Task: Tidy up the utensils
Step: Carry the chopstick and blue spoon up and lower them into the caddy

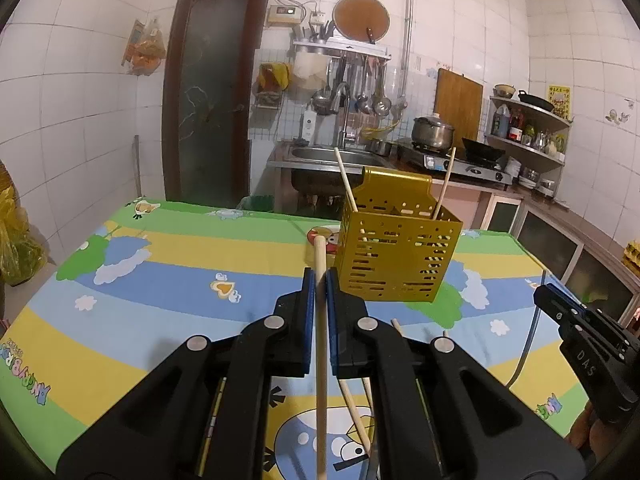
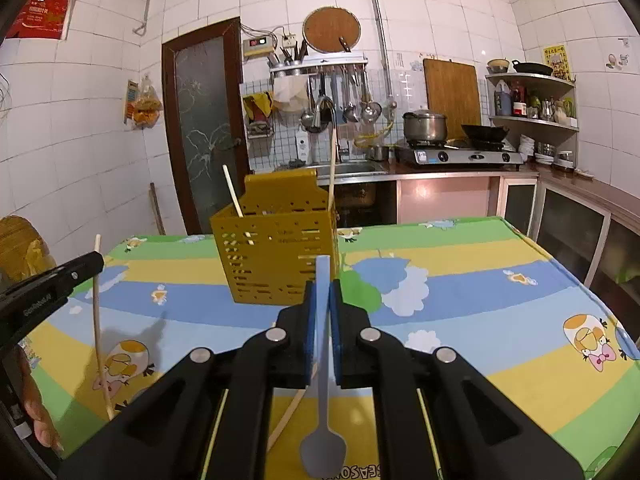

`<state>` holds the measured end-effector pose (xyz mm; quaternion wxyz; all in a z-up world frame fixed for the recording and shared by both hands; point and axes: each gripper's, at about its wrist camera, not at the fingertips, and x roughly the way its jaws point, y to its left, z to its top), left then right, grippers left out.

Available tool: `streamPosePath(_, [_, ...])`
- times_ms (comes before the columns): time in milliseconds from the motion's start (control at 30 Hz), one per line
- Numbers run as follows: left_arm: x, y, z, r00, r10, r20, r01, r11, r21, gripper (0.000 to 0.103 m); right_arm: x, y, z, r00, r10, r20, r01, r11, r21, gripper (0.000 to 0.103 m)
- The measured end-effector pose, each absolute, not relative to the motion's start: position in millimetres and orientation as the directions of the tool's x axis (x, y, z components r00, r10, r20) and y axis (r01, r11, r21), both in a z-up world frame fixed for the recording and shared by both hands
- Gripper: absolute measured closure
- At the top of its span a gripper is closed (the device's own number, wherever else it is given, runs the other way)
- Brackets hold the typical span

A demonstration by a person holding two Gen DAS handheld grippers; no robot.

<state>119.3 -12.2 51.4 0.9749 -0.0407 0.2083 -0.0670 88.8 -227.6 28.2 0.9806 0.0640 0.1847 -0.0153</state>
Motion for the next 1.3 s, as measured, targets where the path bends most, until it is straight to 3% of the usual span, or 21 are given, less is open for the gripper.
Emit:
streamPosePath(200, [120, -17, 81, 0.931, -0.168, -0.323, 0.145, 0.985, -0.094, 0.098, 92, -236, 60, 0.952, -0.005, -0.306, 0.051, 0.988, 0.143, 0.096])
streamPosePath(500, [180, -39, 174, 0.974, -0.198, -0.113, 0.187, 0.977, -0.103, 0.098, 142, -235, 148, 0.991, -0.026, -0.132, 0.038, 0.995, 0.090, 0.096])
streamPosePath(733, [239, -62, 206, 0.975, -0.217, -0.042, 0.210, 0.969, -0.131, 0.098, 213, -229, 180, 0.997, -0.021, -0.074, 0.028, 0.995, 0.091, 0.096])
streamPosePath(967, [309, -85, 162, 0.975, -0.198, -0.098, 0.189, 0.977, -0.095, 0.098, 277, -232, 151, 0.993, 0.003, -0.117, 0.012, 0.992, 0.128, 0.096])
streamPosePath(1300, [351, -73, 89, 0.947, -0.175, -0.271, 0.143, 0.981, -0.134, 0.098, 297, -236, 74, 0.955, 0.011, -0.296, 0.028, 0.991, 0.130, 0.096])
